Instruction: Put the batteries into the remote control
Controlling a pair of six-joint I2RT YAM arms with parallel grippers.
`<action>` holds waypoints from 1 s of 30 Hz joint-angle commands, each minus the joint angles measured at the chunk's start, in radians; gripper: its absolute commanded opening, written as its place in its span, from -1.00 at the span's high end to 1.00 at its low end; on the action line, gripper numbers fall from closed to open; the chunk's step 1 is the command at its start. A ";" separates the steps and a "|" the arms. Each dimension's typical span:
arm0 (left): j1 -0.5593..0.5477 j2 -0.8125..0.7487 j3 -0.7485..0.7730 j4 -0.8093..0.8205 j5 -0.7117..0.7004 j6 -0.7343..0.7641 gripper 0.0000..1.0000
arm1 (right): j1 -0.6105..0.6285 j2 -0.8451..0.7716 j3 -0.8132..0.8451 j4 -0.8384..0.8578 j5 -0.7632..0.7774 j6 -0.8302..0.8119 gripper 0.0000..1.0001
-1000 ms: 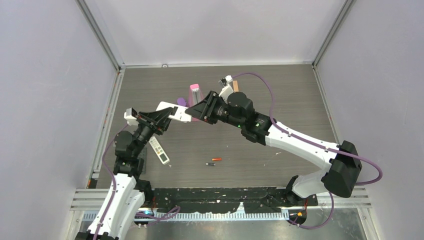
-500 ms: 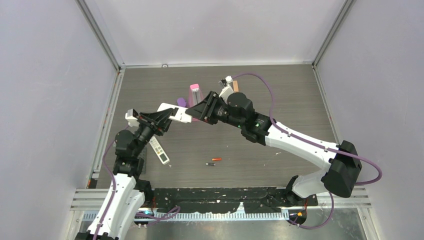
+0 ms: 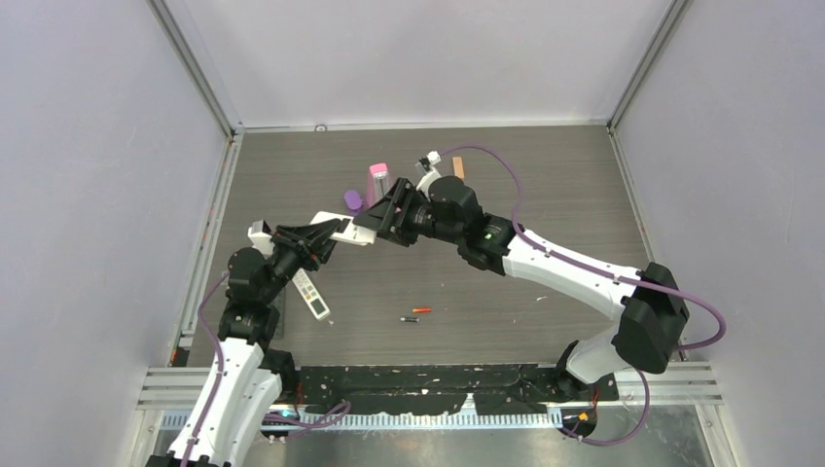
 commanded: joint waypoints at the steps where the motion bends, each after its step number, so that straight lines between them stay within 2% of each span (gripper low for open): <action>1: -0.003 -0.008 0.003 0.024 -0.013 0.007 1.00 | -0.001 -0.004 0.049 0.015 -0.056 0.022 -0.15; 5: -0.002 0.008 0.004 0.040 -0.011 0.013 1.00 | -0.003 -0.033 0.009 0.001 -0.051 0.019 -0.07; 14: -0.002 0.014 0.002 0.047 -0.013 0.022 1.00 | -0.003 -0.081 -0.052 -0.008 -0.015 0.041 0.42; 21: -0.002 0.012 0.014 0.025 -0.014 0.057 1.00 | -0.006 -0.117 -0.087 0.008 0.006 0.056 0.53; 30: -0.003 0.026 0.035 0.033 -0.014 0.127 1.00 | -0.009 -0.153 -0.137 0.075 -0.039 0.078 0.89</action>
